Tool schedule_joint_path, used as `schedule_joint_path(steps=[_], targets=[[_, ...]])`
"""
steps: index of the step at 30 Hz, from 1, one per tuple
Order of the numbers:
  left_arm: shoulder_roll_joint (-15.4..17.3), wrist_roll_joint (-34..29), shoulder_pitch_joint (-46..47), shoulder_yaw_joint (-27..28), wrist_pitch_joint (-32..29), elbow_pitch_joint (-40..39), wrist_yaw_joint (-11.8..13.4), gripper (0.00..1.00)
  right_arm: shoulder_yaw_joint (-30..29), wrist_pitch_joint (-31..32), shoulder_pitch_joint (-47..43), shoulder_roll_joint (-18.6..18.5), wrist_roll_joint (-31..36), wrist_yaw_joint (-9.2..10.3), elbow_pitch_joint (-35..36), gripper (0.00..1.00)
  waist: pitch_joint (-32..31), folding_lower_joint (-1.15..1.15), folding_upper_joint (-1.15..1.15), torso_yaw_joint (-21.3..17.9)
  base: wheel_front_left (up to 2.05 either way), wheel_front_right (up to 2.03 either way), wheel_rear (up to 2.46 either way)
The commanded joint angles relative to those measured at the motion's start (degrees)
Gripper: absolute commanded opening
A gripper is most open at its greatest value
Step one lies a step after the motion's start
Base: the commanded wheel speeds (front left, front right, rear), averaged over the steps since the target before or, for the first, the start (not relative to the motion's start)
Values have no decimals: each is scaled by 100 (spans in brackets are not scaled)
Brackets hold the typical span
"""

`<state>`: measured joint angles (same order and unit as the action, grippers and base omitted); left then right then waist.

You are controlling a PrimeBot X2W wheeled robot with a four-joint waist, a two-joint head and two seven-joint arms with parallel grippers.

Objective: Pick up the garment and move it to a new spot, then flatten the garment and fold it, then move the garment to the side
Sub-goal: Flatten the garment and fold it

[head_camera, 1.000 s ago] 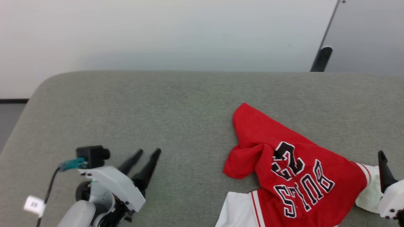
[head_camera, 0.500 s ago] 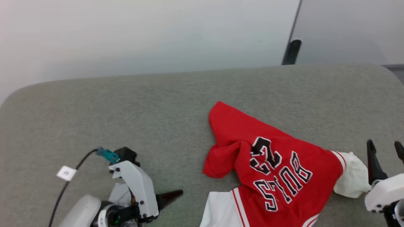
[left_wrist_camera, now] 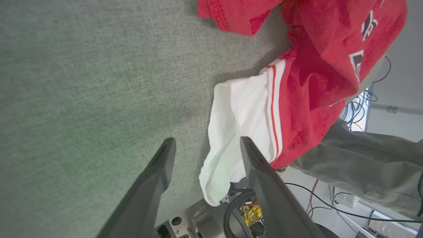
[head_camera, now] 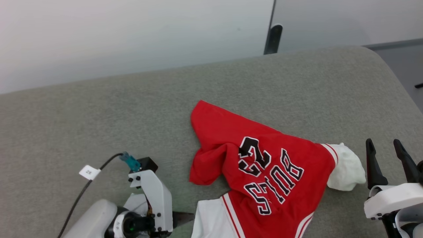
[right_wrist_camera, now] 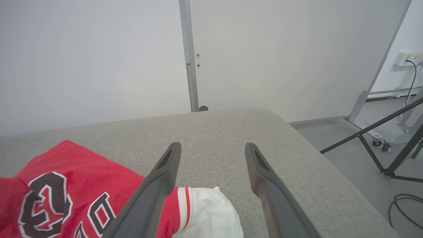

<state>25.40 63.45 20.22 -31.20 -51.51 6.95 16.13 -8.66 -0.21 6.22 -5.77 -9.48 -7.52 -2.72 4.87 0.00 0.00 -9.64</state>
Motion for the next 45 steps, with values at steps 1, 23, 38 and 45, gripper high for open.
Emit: schedule_joint_path(steps=[1,23,38,45], targets=[[6,-109,56,-110,-20,73,-53,100,25,-75,102,28,-38,6,-42,100,132,0,0,-162,0,0,0],[-314,201,170,-75,-105,552,-171,100,199,-609,552,195,-317,6,-556,100,855,0,0,-612,0,0,0],[-216,212,-44,-116,-118,737,-250,0,306,-972,736,247,-500,6,-1108,100,859,0,0,-781,0,0,0],[59,108,113,-10,-15,748,-419,0,264,-944,663,140,-460,6,-1120,100,723,0,0,-648,0,0,0]])
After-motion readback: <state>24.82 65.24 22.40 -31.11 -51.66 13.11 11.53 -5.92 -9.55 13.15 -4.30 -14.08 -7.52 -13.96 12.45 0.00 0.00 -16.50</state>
